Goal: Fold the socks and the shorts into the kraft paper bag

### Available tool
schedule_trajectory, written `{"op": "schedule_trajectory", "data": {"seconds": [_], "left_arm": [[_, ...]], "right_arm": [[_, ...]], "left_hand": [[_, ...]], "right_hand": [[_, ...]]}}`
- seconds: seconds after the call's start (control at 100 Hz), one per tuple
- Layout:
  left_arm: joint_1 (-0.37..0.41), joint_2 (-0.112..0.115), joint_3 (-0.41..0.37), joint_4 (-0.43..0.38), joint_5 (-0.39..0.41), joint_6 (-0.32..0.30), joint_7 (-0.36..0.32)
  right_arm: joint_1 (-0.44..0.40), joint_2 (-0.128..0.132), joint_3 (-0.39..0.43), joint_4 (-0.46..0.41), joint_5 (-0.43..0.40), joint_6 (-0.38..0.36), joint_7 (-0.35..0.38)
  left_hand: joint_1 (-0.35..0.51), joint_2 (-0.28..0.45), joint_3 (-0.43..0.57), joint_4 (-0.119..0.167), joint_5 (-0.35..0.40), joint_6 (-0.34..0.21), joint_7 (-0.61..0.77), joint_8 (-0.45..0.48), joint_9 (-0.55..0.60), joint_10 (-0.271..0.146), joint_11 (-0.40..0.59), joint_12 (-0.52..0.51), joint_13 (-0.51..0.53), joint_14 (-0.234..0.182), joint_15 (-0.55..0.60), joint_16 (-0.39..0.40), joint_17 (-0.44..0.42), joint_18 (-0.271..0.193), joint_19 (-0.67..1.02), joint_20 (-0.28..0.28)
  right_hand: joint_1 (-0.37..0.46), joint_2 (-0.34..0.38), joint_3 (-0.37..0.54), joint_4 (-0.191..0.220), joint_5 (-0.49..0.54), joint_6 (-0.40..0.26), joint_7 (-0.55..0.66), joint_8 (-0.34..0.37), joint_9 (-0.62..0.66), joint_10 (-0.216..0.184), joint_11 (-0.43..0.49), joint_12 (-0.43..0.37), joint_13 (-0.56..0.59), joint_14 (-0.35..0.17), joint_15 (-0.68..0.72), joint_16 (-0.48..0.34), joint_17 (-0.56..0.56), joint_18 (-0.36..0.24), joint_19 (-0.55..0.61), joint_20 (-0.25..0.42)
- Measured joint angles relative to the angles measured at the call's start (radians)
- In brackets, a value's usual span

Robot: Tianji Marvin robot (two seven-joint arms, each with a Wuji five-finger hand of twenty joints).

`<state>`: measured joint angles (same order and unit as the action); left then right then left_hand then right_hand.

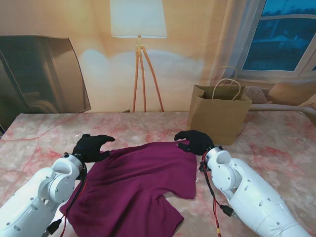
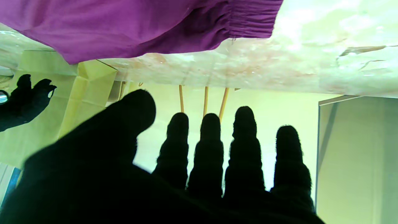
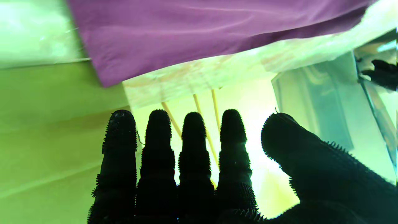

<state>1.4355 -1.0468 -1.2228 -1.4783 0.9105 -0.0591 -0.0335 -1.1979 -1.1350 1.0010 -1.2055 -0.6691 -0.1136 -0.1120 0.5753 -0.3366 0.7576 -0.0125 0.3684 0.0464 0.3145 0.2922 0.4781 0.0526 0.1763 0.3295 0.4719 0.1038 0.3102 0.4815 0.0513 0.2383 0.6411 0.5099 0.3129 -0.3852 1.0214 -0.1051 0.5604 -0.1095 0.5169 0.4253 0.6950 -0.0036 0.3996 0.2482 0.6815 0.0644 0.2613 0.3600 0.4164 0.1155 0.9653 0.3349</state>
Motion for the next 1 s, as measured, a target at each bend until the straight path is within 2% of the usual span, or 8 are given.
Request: {"op": "schedule_trajectory", "data": {"seconds": [0.24, 0.32, 0.48, 0.58, 0.72, 0.81, 0.91, 1.0], "left_arm": [[-0.204, -0.003, 0.197, 0.167, -0.044, 0.047, -0.05], [-0.261, -0.006, 0.246, 0.219, -0.059, 0.052, -0.076], [-0.333, -0.006, 0.309, 0.264, -0.115, 0.065, -0.174], [-0.368, -0.006, 0.356, 0.314, -0.102, 0.053, -0.157], [-0.391, 0.003, 0.39, 0.335, -0.081, 0.04, -0.203], [-0.398, 0.008, 0.408, 0.339, -0.053, 0.034, -0.207], [-0.397, 0.01, 0.408, 0.345, -0.047, 0.019, -0.202], [-0.386, 0.009, 0.393, 0.351, -0.047, -0.003, -0.163]], "right_arm": [[0.071, 0.006, -0.049, 0.095, 0.0, 0.025, -0.011], [0.077, 0.005, -0.053, 0.105, 0.015, 0.026, -0.017], [0.085, 0.0, -0.063, 0.121, 0.03, 0.022, -0.025], [0.106, -0.002, -0.089, 0.152, 0.031, 0.016, -0.03], [0.147, -0.007, -0.136, 0.212, 0.028, 0.007, -0.052], [0.174, -0.011, -0.174, 0.252, 0.013, -0.002, -0.095], [0.202, -0.016, -0.217, 0.289, 0.004, -0.007, -0.119], [0.227, -0.024, -0.259, 0.328, -0.002, -0.014, -0.15]], "left_hand": [[-0.014, -0.08, 0.055, -0.005, -0.063, 0.041, -0.066, -0.075, -0.047, -0.014, -0.008, -0.054, -0.087, -0.003, -0.04, -0.034, -0.062, -0.016, -0.04, -0.038], [-0.016, -0.095, 0.056, -0.037, -0.074, 0.055, -0.075, -0.092, -0.047, -0.014, -0.008, -0.057, -0.135, -0.004, -0.053, -0.043, -0.098, -0.026, -0.097, -0.063], [-0.024, -0.106, 0.037, -0.037, -0.085, 0.077, -0.102, -0.109, -0.039, -0.014, 0.014, -0.05, -0.174, -0.005, -0.07, -0.058, -0.113, -0.037, -0.218, -0.11], [-0.037, -0.106, 0.037, -0.037, -0.08, 0.097, -0.104, -0.109, 0.062, -0.014, 0.095, 0.052, -0.173, -0.005, -0.068, -0.054, -0.12, -0.037, -0.262, -0.11], [-0.037, -0.106, 0.037, -0.037, -0.032, 0.125, -0.086, -0.109, 0.117, -0.014, 0.324, 0.376, -0.153, 0.0, 0.06, 0.124, -0.119, -0.047, -0.278, -0.087], [-0.037, -0.105, 0.038, -0.038, 0.115, 0.012, 0.09, 0.028, 0.132, -0.023, 0.391, 0.527, -0.153, 0.005, 0.103, 0.219, -0.117, -0.047, -0.263, -0.086], [0.105, -0.105, -0.091, -0.099, 0.21, -0.194, 0.445, 0.221, 0.13, -0.03, 0.37, 0.562, -0.155, 0.005, 0.121, 0.259, -0.116, -0.05, -0.245, -0.086], [0.163, -0.096, -0.152, -0.099, 0.208, -0.249, 0.595, 0.291, 0.109, -0.03, 0.204, 0.359, -0.163, 0.005, 0.116, 0.218, -0.116, -0.062, -0.237, -0.075]], "right_hand": [[0.011, -0.036, 0.013, 0.0, -0.079, 0.012, 0.008, -0.005, -0.102, -0.002, -0.002, 0.0, 0.0, -0.001, 0.007, 0.014, 0.021, 0.0, 0.066, 0.109], [0.011, -0.036, 0.013, 0.0, -0.079, 0.012, 0.008, -0.013, -0.11, -0.002, -0.002, 0.0, 0.0, -0.001, 0.009, 0.024, 0.02, 0.0, 0.067, 0.119], [0.011, -0.036, 0.013, 0.0, -0.079, 0.012, 0.008, -0.013, -0.11, -0.002, -0.002, 0.0, 0.0, -0.001, 0.009, 0.025, 0.02, 0.0, 0.067, 0.127], [0.011, -0.036, 0.013, 0.0, -0.082, 0.012, 0.008, -0.014, -0.11, -0.002, -0.002, 0.0, 0.0, -0.001, 0.019, 0.036, 0.02, 0.0, 0.067, 0.133], [0.011, -0.053, 0.013, 0.0, -0.106, 0.012, 0.008, -0.015, -0.11, -0.002, 0.008, 0.0, 0.035, -0.001, 0.073, 0.075, 0.035, 0.0, 0.078, 0.149], [0.01, -0.073, 0.022, 0.0, -0.117, 0.012, 0.008, -0.027, -0.11, -0.007, 0.01, 0.0, 0.042, -0.001, 0.111, 0.115, 0.045, 0.001, 0.106, 0.169], [0.01, -0.097, 0.038, 0.0, -0.117, 0.012, 0.008, -0.039, -0.11, -0.011, 0.027, 0.002, 0.016, -0.001, 0.19, 0.199, 0.043, 0.0, 0.159, 0.238], [0.011, -0.104, 0.039, 0.0, -0.117, 0.012, 0.008, -0.051, -0.109, -0.012, 0.032, 0.002, -0.08, -0.011, 0.225, 0.245, 0.017, -0.011, 0.167, 0.298]]}}
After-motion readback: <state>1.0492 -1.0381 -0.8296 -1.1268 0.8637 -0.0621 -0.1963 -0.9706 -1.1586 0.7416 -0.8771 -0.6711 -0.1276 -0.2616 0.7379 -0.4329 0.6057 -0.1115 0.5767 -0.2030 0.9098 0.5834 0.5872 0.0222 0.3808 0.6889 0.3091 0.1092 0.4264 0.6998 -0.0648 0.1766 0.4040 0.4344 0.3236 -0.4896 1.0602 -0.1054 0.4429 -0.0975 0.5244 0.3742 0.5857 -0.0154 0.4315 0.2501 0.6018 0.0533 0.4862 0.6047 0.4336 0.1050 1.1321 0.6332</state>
